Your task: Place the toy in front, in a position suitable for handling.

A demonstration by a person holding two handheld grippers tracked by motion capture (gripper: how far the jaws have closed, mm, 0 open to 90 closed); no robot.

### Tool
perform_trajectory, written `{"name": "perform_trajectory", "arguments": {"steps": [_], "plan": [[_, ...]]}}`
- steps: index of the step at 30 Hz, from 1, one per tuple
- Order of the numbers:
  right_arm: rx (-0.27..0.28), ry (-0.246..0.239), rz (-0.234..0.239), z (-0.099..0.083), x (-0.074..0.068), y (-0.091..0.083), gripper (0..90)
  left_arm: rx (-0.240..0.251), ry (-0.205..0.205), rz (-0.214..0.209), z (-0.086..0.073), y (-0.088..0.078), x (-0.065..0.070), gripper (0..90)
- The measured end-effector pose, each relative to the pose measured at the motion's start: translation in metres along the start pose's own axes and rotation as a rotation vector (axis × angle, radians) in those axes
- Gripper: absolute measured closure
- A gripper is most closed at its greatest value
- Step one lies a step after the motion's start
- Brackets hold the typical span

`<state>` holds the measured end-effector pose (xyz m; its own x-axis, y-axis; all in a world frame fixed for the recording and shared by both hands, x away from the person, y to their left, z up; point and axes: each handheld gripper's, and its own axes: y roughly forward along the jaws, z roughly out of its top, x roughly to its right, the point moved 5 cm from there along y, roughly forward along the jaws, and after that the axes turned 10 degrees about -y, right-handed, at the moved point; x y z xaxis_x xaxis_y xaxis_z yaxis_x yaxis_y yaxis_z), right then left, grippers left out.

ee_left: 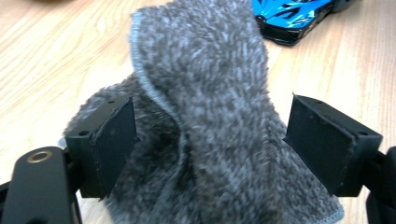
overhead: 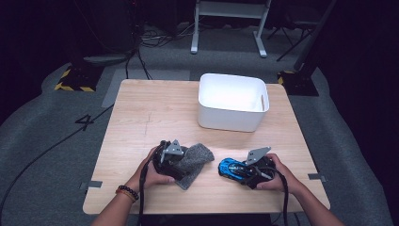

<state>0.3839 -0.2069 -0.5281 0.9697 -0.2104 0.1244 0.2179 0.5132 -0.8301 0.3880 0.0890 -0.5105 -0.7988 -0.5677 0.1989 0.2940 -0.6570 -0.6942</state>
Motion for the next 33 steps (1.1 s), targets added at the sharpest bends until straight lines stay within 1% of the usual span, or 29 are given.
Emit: {"name": "perform_trajectory", "arguments": {"steps": [1,2,3,4,5,6,9,10,11,12,14,15,16,17,18,19,20,21,22,23,24,27,30,31,32,33], "plan": [[-0.002,-0.003,-0.01,-0.001,-0.001,-0.001,20.3,-0.002,-0.001,0.002,-0.001,0.0,-0.001,16.7],[-0.016,-0.014,-0.007,-0.004,-0.002,-0.002,17.9,-0.006,0.003,0.008,-0.001,-0.001,-0.001,16.7],[-0.023,-0.022,-0.018,-0.005,-0.002,-0.005,17.1,-0.005,0.002,0.006,-0.002,-0.001,-0.001,16.7],[-0.007,-0.015,-0.025,-0.006,-0.002,-0.008,16.9,-0.004,0.001,0.003,-0.002,-0.001,-0.001,16.6],[0.01,0.005,-0.03,-0.008,-0.001,-0.012,16.1,-0.004,0.001,0.003,-0.002,-0.001,-0.001,16.6],[0.016,0.022,-0.033,-0.011,0.0,-0.014,15.5,0.0,0.003,0.002,-0.001,-0.002,-0.001,16.5],[0.025,0.057,-0.009,-0.023,0.001,-0.017,14.9,0.004,0.0,-0.004,0.0,0.0,-0.001,16.5],[0.019,0.062,-0.008,-0.026,0.001,-0.017,14.9,0.001,-0.002,-0.004,0.0,0.0,-0.001,16.5],[0.011,0.053,-0.013,-0.029,0.0,-0.017,15.1,0.002,-0.002,0.0,0.001,0.001,-0.001,16.5],[0.009,0.054,-0.017,-0.03,-0.001,-0.017,15.5,0.003,0.0,-0.003,0.002,0.001,0.0,16.5],[0.015,0.052,-0.023,-0.034,-0.003,-0.018,16.1,0.005,-0.001,-0.009,0.003,0.001,0.0,16.5],[0.017,0.058,-0.024,-0.036,-0.003,-0.019,16.2,0.013,0.008,-0.014,0.006,0.001,0.001,16.5],[0.023,0.063,-0.026,-0.038,-0.003,-0.021,16.6,0.02,0.009,-0.018,0.007,0.001,0.001,16.5],[0.031,0.069,-0.03,-0.04,-0.004,-0.022,19.0,0.02,0.009,-0.018,0.007,0.001,0.001,16.6],[0.045,0.067,-0.031,-0.041,-0.006,-0.024,24.1,0.032,0.019,-0.013,0.01,0.0,0.001,16.5],[0.045,0.067,-0.031,-0.041,-0.006,-0.024,24.1,0.032,0.019,-0.013,0.01,0.0,0.001,16.5],[0.057,0.075,-0.045,-0.043,-0.008,-0.025,24.2,0.04,0.015,-0.019,0.015,0.0,0.0,16.5],[0.06,0.08,-0.047,-0.044,-0.009,-0.026,24.3,0.04,0.015,-0.019,0.015,0.0,0.0,16.5],[0.066,0.076,-0.046,-0.044,-0.009,-0.026,24.3,0.061,0.003,-0.025,0.022,-0.001,-0.002,16.5],[0.062,0.075,-0.046,-0.045,-0.009,-0.027,24.4,0.07,0.007,-0.027,0.026,-0.001,-0.002,16.5],[0.059,0.073,-0.043,-0.046,-0.009,-0.027,24.4,0.079,0.013,-0.02,0.03,-0.002,-0.002,16.6],[0.057,0.065,-0.037,-0.049,-0.008,-0.03,24.5,0.102,0.037,-0.017,0.044,-0.004,-0.001,16.6],[0.063,0.059,-0.035,-0.052,-0.007,-0.031,24.5,0.123,0.054,-0.017,0.06,-0.005,0.0,16.7],[0.067,0.06,-0.035,-0.053,-0.007,-0.032,24.4,0.134,0.06,-0.023,0.066,-0.005,0.001,16.7],[0.071,0.058,-0.034,-0.053,-0.007,-0.031,24.4,0.134,0.06,-0.023,0.066,-0.005,0.001,16.7],[0.071,0.055,-0.032,-0.054,-0.006,-0.032,24.4,0.151,0.073,-0.026,0.075,-0.006,0.003,16.7]]}}
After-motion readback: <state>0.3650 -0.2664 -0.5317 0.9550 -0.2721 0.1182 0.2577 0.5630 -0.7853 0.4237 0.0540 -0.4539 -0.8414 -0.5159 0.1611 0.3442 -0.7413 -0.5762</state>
